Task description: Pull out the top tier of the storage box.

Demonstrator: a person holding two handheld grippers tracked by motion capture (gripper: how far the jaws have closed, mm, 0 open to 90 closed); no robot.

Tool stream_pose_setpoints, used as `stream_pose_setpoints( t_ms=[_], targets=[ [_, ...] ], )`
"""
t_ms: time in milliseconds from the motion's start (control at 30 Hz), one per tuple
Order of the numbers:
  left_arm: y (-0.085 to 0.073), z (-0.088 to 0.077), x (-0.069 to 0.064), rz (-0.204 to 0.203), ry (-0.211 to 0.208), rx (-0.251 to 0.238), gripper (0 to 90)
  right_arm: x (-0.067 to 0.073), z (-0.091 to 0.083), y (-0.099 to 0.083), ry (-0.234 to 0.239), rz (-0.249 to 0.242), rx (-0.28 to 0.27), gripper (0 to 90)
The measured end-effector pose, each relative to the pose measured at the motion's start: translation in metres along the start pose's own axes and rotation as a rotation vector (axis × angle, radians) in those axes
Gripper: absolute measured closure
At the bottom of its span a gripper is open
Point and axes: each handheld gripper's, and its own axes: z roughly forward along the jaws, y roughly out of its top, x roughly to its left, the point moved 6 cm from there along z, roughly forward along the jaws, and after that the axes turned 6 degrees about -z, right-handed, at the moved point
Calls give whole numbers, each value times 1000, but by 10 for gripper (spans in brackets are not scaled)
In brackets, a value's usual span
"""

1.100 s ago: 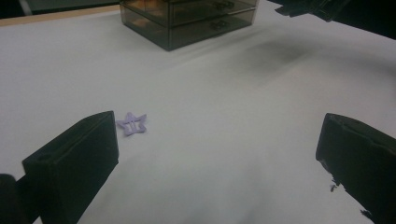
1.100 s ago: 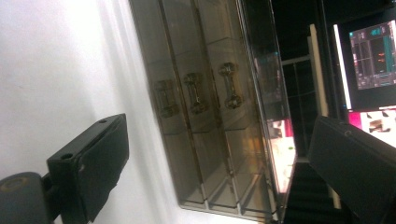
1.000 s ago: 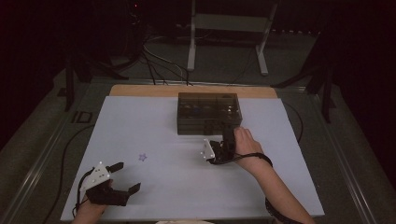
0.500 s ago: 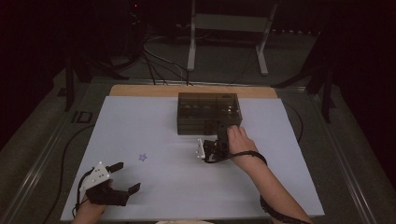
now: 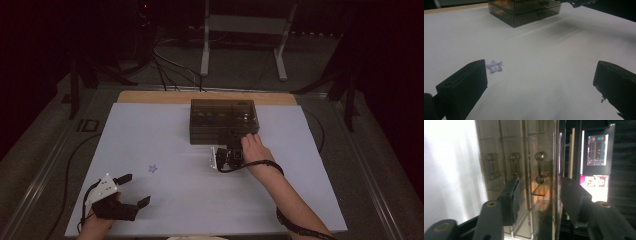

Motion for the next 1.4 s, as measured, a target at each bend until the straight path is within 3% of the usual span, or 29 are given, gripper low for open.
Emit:
stream_pose_setpoints(
  t_ms=[167,600,933,1400],
  targets=[
    [0,0,0,1,0,2,1,0,4,0,-5,-27,4,627],
    [0,0,0,1,0,3,0,2,18,0,7,-44,23,701],
    [0,0,0,1,0,3,0,0,19,6,-16,-79,19,792],
    [0,0,1,0,0,3,0,-1,17,8,-13,-104,19,812]
  ],
)
